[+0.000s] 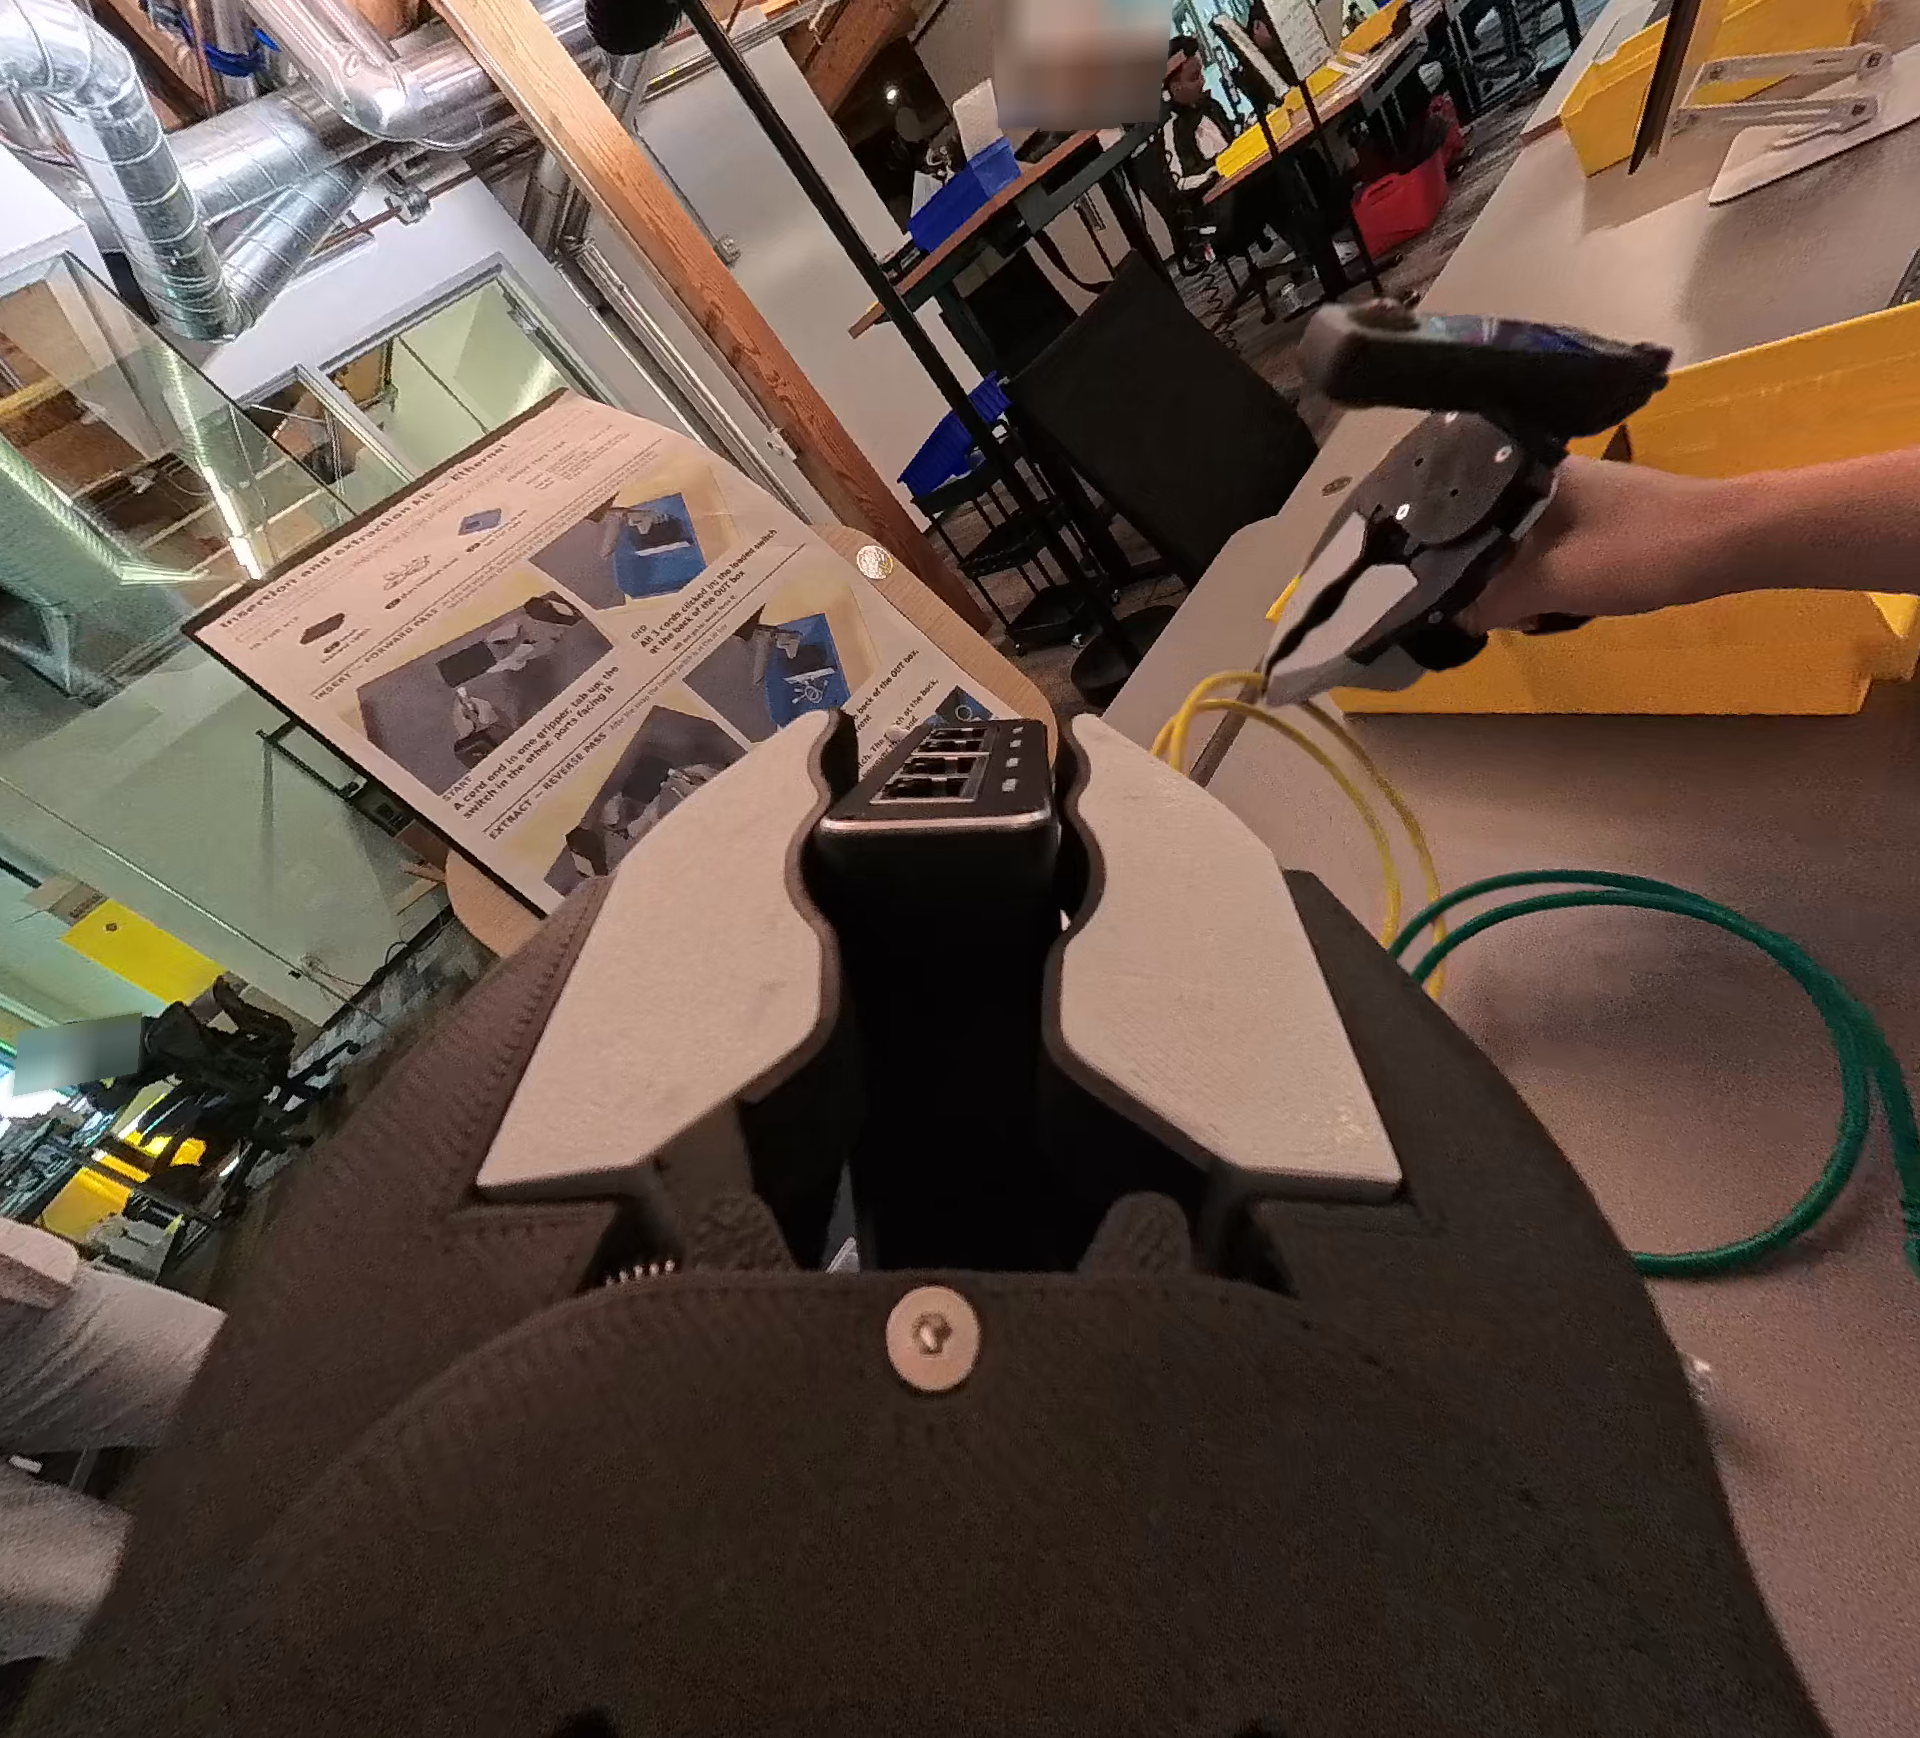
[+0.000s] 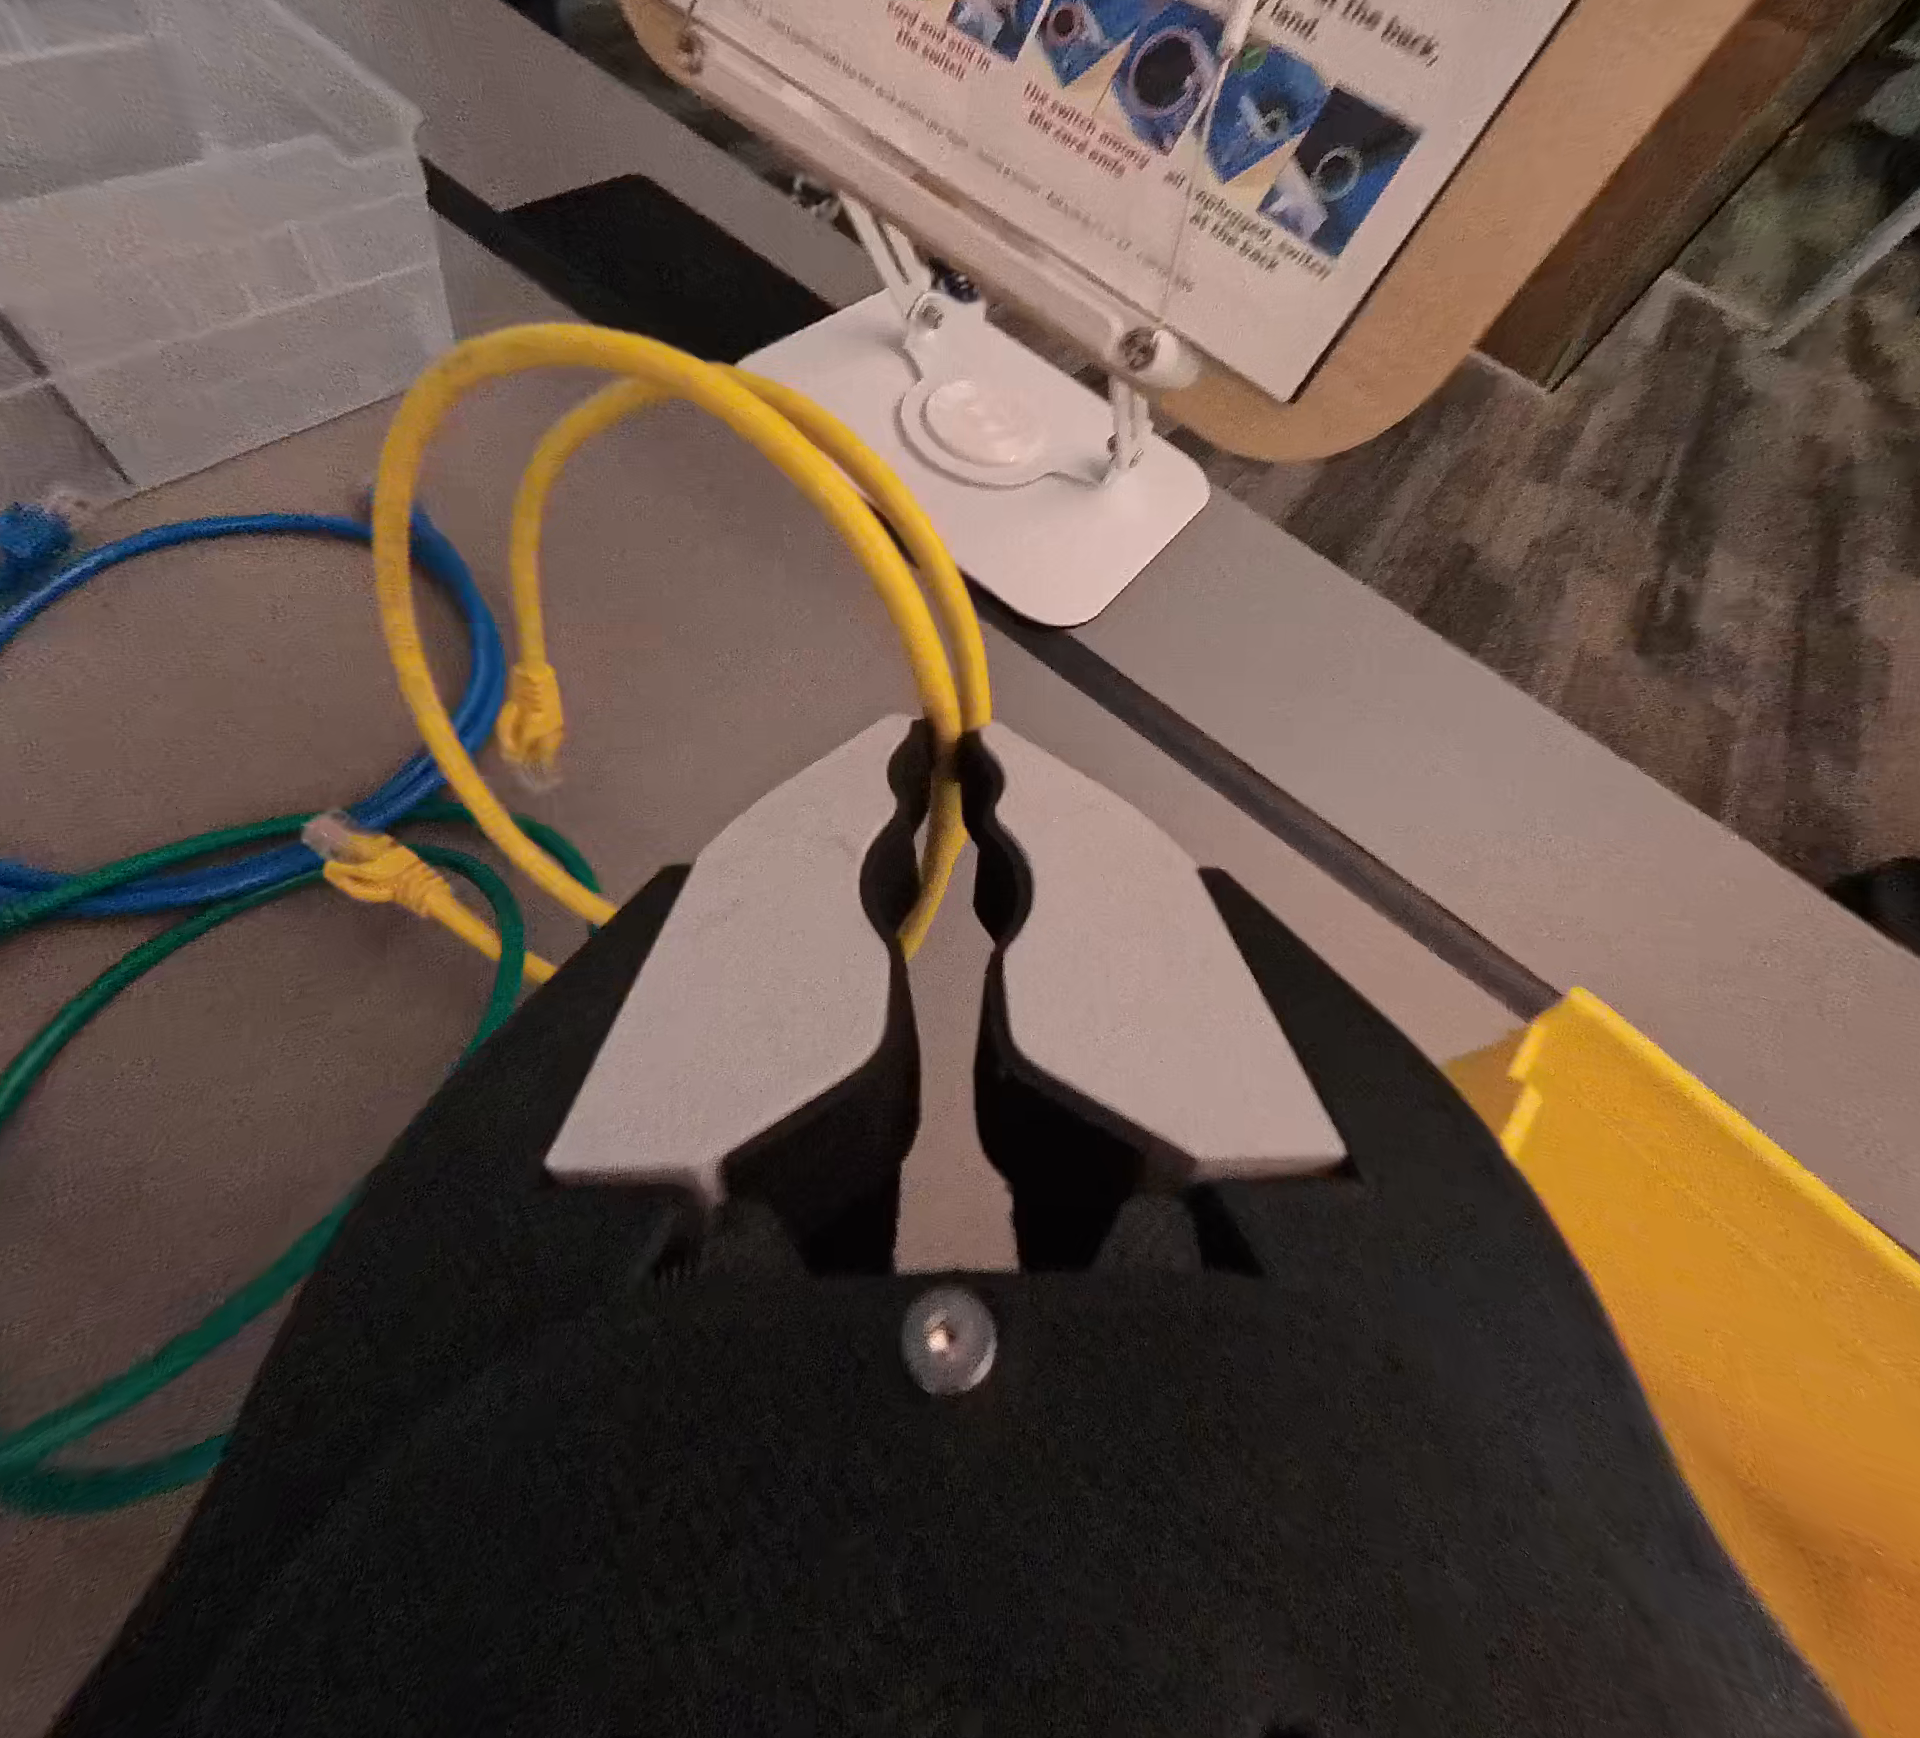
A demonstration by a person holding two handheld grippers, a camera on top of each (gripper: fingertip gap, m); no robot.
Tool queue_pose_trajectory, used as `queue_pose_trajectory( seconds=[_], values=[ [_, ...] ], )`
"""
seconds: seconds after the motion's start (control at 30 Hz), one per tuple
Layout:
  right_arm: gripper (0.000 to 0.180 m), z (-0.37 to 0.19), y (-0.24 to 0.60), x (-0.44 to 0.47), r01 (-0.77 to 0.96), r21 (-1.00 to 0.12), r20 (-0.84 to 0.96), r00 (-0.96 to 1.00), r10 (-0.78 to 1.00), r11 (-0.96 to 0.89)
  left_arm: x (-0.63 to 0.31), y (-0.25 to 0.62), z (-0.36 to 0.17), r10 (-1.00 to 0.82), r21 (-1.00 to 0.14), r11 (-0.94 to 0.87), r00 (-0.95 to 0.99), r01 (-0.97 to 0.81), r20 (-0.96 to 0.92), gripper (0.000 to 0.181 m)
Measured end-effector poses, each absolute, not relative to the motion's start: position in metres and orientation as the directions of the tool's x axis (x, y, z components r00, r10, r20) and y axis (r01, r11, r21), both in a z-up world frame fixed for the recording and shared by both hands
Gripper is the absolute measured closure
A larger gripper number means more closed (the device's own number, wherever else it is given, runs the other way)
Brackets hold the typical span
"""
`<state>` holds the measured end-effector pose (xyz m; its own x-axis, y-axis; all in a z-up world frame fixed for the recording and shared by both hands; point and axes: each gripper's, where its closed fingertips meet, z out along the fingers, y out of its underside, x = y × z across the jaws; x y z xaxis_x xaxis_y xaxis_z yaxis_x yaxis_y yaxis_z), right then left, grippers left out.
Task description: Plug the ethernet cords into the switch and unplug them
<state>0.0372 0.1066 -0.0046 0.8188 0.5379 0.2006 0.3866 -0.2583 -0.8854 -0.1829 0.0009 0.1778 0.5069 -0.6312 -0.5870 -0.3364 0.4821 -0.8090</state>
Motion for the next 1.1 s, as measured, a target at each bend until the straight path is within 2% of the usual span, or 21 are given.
queue_pose_trajectory(
  seconds=[0.13, 0.23, 0.3, 0.43, 0.53, 0.6, 0.7, 0.83, 0.97, 1.0, 1.1],
  values=[
    [0.173, 0.033, 0.107, 0.062, 0.370, -0.917, 0.299, 0.884, 0.360, -0.147, -0.183, 0.001, 0.177, -0.630, -0.808, 0.481, 0.507, -0.341, -0.589, 0.145],
    [0.174, 0.057, 0.102, 0.088, 0.511, -0.855, 0.494, 0.854, 0.161, -0.086, -0.183, 0.000, 0.179, -0.630, -0.807, 0.485, 0.506, -0.336, -0.589, 0.144],
    [0.174, 0.063, 0.099, 0.093, 0.632, -0.771, 0.623, 0.774, 0.114, -0.083, -0.184, 0.000, 0.179, -0.630, -0.808, 0.485, 0.508, -0.333, -0.587, 0.144],
    [0.173, 0.074, 0.099, 0.095, 0.851, -0.508, 0.853, 0.518, 0.060, -0.132, -0.184, 0.001, 0.178, -0.631, -0.811, 0.480, 0.510, -0.335, -0.585, 0.144],
    [0.174, 0.081, 0.102, 0.095, 0.937, -0.308, 0.943, 0.324, 0.079, -0.163, -0.184, 0.001, 0.178, -0.629, -0.808, 0.483, 0.509, -0.337, -0.588, 0.144],
    [0.174, 0.090, 0.103, 0.093, 0.953, -0.249, 0.960, 0.267, 0.089, -0.172, -0.184, 0.000, 0.179, -0.630, -0.809, 0.484, 0.508, -0.334, -0.587, 0.144],
    [0.174, 0.117, 0.098, 0.094, 0.959, -0.227, 0.967, 0.242, 0.076, -0.173, -0.184, 0.002, 0.177, -0.630, -0.809, 0.479, 0.508, -0.341, -0.587, 0.144],
    [0.174, 0.153, 0.078, 0.125, 0.930, -0.285, 0.947, 0.310, 0.083, -0.232, -0.181, 0.001, 0.176, -0.632, -0.806, 0.482, 0.501, -0.344, -0.591, 0.144],
    [0.174, 0.161, 0.047, 0.179, 0.895, -0.336, 0.908, 0.391, 0.153, -0.295, -0.178, -0.002, 0.176, -0.633, -0.802, 0.488, 0.493, -0.344, -0.597, 0.145],
    [0.174, 0.155, 0.038, 0.189, 0.895, -0.335, 0.894, 0.400, 0.199, -0.294, -0.178, -0.003, 0.176, -0.632, -0.800, 0.490, 0.491, -0.346, -0.599, 0.145],
    [0.174, 0.141, 0.021, 0.231, 0.890, -0.302, 0.907, 0.378, 0.183, -0.343, -0.176, -0.004, 0.176, -0.632, -0.797, 0.494, 0.487, -0.347, -0.603, 0.146]
  ],
)
